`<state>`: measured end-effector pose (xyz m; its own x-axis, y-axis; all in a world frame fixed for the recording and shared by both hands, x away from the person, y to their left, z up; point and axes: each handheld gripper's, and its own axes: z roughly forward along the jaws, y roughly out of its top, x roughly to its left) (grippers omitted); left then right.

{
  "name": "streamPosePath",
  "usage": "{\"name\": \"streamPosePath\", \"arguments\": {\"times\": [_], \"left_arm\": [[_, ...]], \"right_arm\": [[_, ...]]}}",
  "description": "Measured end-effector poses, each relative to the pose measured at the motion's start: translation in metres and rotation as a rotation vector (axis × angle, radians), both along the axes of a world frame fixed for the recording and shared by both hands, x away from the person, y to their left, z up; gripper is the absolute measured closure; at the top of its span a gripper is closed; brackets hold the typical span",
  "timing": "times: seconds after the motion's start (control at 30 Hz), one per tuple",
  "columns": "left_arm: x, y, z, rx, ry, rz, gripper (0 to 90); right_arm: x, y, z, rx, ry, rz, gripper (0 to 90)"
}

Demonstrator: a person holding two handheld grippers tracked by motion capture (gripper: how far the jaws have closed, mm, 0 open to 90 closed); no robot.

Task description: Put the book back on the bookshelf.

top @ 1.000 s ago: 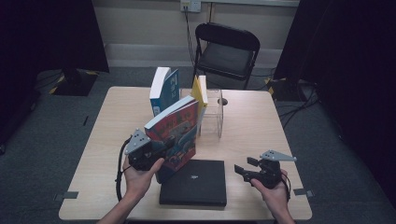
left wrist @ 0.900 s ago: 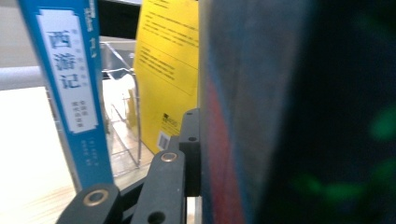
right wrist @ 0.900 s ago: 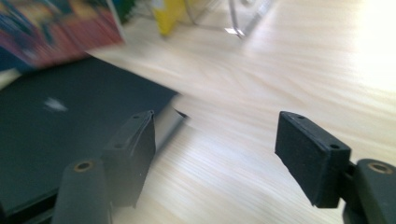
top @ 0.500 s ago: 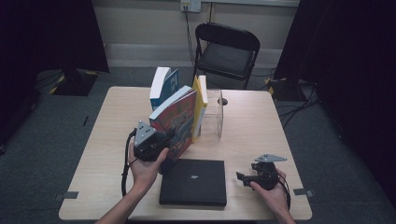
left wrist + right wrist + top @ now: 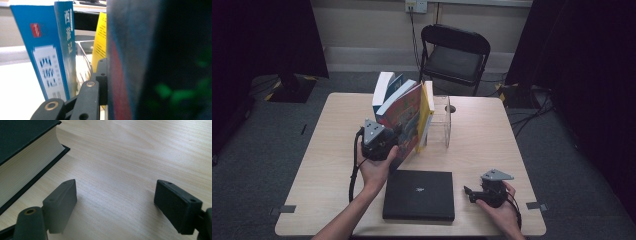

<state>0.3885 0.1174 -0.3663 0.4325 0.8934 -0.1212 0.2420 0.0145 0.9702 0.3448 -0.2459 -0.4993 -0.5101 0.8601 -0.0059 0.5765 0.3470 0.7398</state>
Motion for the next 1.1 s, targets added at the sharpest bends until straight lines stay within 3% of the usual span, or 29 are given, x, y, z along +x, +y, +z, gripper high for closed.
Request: {"name": "streamPosePath", "arguments": {"times": [0.07,0.23,0.53,0.73,1.1], "left_arm": [[0.008,-0.001,0.002,0.011,0.003,-0.005,74.9],[0.021,-0.006,0.0,-0.019,0.007,0.04,74.8],[0.046,-0.018,-0.01,0.008,0.002,0.1,74.8],[0.049,-0.025,-0.021,0.026,-0.015,0.114,74.8],[0.049,-0.028,-0.049,0.024,0.012,0.117,74.7]], "right_arm": [[0.0,0.0,0.0,0.0,0.0,-0.002,18.4],[0.0,0.0,0.0,-0.001,0.0,-0.003,18.4],[0.0,0.0,0.0,-0.001,0.0,-0.003,18.4],[0.0,0.0,0.0,-0.001,0.0,-0.002,18.4],[0.0,0.0,0.0,-0.001,0.0,-0.002,18.4]]}}
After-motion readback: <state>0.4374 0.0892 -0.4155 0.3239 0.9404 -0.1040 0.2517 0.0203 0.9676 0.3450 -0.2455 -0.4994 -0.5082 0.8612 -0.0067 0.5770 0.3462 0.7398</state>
